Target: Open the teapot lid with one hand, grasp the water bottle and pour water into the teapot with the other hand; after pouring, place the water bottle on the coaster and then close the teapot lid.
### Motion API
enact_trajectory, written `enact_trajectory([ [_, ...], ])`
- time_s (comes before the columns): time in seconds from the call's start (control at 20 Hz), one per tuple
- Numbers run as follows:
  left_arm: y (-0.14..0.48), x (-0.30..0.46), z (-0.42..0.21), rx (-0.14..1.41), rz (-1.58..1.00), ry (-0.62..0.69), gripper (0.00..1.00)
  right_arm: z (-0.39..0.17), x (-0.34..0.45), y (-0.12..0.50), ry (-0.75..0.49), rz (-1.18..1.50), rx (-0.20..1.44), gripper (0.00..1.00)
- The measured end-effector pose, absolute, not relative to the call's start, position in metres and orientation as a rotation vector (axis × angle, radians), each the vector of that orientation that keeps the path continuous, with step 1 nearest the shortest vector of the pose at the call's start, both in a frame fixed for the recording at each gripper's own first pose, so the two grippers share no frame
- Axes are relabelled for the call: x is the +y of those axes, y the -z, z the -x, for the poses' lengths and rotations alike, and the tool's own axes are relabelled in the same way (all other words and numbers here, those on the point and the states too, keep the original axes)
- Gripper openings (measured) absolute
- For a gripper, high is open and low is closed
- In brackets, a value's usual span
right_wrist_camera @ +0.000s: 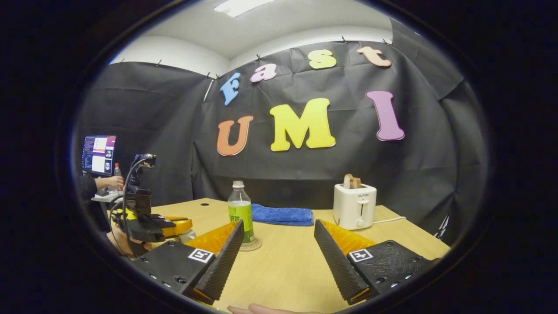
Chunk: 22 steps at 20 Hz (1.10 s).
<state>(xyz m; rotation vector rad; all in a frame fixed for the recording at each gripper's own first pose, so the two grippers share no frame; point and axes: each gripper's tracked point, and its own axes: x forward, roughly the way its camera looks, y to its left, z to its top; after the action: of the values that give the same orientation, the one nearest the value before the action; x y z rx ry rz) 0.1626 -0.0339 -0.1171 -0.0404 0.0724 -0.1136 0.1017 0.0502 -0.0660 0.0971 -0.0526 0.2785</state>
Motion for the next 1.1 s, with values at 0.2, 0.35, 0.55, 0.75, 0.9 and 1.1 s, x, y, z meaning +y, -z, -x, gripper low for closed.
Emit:
enact_trajectory([
  [0.2, 0.111, -0.031, -0.160, 0.084, 0.001, 0.080, 0.48, -0.102, 0.050, 0.066, -0.271, -0.078, -0.053, 0.96],
  [0.35, 0.088, -0.029, -0.151, 0.055, 0.031, 0.082, 0.59, -0.100, 0.047, 0.063, -0.258, -0.074, -0.063, 0.96],
  [0.55, 0.042, -0.023, -0.123, -0.003, -0.016, 0.068, 0.75, -0.092, 0.041, 0.052, -0.228, -0.062, -0.062, 0.96],
  [0.75, -0.001, -0.023, -0.086, -0.073, -0.014, 0.071, 0.99, -0.077, 0.036, 0.033, -0.183, -0.060, -0.054, 0.96],
  [0.9, -0.020, -0.031, -0.054, -0.091, 0.016, 0.108, 0.99, -0.058, 0.037, 0.016, -0.163, -0.070, -0.056, 0.96],
  [1.1, -0.031, -0.030, -0.018, -0.108, -0.030, 0.121, 0.99, -0.030, 0.034, -0.007, -0.105, -0.041, -0.074, 0.94],
])
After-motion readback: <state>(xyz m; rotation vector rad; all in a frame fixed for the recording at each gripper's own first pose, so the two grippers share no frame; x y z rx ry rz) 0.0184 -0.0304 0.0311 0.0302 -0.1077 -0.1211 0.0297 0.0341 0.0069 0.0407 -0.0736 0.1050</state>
